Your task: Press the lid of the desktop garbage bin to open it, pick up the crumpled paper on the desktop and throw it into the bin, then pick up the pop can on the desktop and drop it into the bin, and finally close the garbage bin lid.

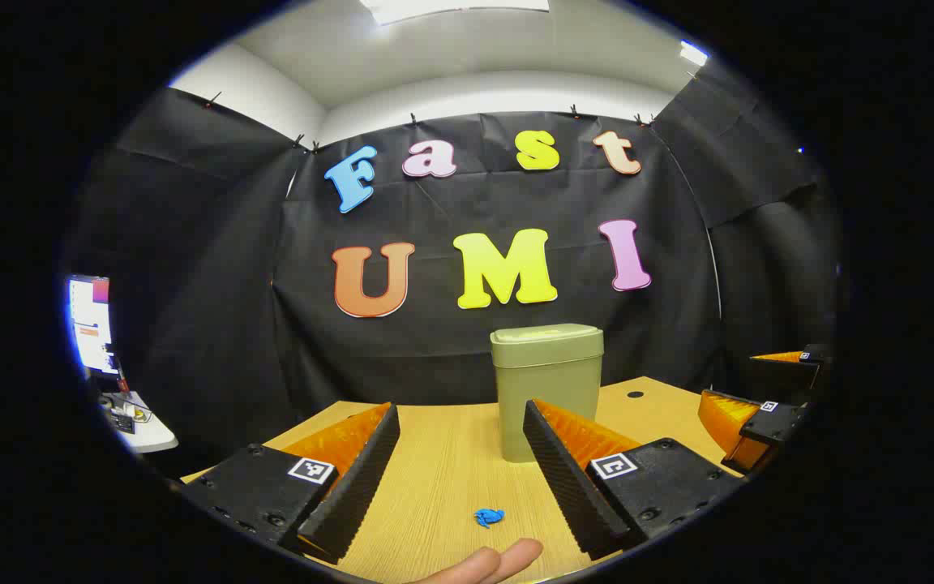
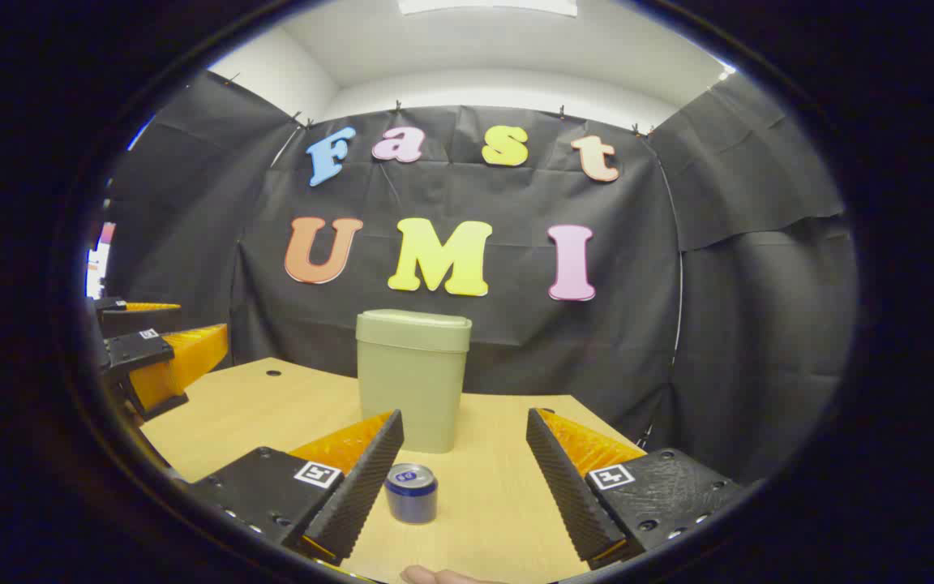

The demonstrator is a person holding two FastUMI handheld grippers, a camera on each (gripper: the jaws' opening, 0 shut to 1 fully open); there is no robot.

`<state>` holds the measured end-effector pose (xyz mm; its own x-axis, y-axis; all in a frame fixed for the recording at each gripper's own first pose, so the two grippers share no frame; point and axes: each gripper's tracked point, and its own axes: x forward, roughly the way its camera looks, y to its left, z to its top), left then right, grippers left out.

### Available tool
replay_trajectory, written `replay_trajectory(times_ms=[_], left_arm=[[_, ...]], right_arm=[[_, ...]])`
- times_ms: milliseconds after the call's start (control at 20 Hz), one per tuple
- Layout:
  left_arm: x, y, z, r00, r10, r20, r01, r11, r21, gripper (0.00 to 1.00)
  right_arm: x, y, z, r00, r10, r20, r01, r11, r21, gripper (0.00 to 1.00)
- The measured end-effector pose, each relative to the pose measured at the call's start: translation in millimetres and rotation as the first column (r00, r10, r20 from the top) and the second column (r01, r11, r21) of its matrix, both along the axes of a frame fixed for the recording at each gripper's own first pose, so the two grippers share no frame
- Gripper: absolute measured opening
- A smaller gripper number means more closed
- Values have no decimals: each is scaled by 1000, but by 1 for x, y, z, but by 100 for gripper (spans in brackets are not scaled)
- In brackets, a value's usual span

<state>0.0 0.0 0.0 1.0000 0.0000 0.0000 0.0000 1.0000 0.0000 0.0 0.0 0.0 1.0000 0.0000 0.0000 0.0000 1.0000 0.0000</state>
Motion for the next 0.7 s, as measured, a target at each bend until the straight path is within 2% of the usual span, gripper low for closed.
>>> replay_trajectory(times_ms=[200, 250, 350, 500, 700], left_arm=[[2, -2, -4, 1000, -5, -20, 5, 1000, -14, 99], [2, -1, -5, 1000, -4, -25, 4, 1000, -23, 99], [4, -2, -10, 999, -11, -41, 10, 999, -38, 99], [7, -2, -19, 997, -16, -72, 12, 998, -54, 99], [9, -7, -24, 995, -23, -96, 19, 999, -46, 99]], right_arm=[[0, -2, -3, 1000, 14, -14, -13, 999, 32, 98], [-2, -3, -3, 1000, 13, -14, -12, 999, 32, 95], [-2, -4, -5, 1000, 11, -17, -10, 1000, 29, 98], [-3, -7, -8, 1000, 10, -20, -10, 1000, 23, 95], [-4, -9, -13, 999, 16, -29, -15, 999, 45, 95]])
